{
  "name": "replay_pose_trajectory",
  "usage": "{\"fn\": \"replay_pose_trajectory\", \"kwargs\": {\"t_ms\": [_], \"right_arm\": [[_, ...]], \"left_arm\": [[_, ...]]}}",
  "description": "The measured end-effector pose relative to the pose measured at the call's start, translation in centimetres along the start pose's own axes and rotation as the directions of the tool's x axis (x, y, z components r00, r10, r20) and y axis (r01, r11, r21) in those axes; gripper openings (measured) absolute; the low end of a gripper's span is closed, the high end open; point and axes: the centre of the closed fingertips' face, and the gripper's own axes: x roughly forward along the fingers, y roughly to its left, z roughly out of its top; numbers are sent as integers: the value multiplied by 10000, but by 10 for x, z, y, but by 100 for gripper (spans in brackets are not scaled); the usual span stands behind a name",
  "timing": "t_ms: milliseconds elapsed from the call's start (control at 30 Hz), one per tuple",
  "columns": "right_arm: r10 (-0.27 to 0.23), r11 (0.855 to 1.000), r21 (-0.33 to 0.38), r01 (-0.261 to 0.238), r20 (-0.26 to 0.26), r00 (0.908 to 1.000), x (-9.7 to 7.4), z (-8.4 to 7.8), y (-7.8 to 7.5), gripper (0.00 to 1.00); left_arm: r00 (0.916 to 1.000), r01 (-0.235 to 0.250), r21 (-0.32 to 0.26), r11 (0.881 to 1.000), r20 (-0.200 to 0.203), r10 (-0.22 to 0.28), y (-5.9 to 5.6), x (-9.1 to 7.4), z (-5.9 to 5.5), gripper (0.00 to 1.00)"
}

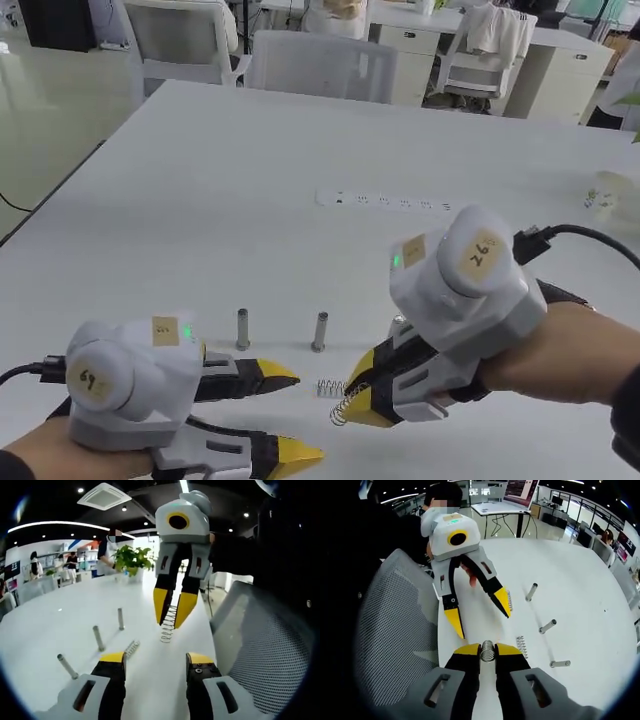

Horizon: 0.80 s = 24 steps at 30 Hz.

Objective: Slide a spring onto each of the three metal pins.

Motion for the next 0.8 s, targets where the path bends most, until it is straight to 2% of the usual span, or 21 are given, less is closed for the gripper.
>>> {"fn": "replay_pose_trajectory", "kwargs": {"t_ms": [233, 400, 800], "right_arm": [[-138, 9999, 60, 139, -120, 9998, -3, -6, -5, 8], [-196, 9997, 143, 199, -192, 9996, -5, -9, -9, 8], [-479, 9982, 339, 490, -303, 9984, -17, -17, -22, 8]], "left_arm": [[9989, -458, -170, 9988, 85, 460, 9, -9, -3, 52], [9965, -837, -442, 9955, -56, 835, 16, -15, -10, 61], [9870, -1598, -783, 9840, 54, 1607, 32, -32, -17, 69]]}}
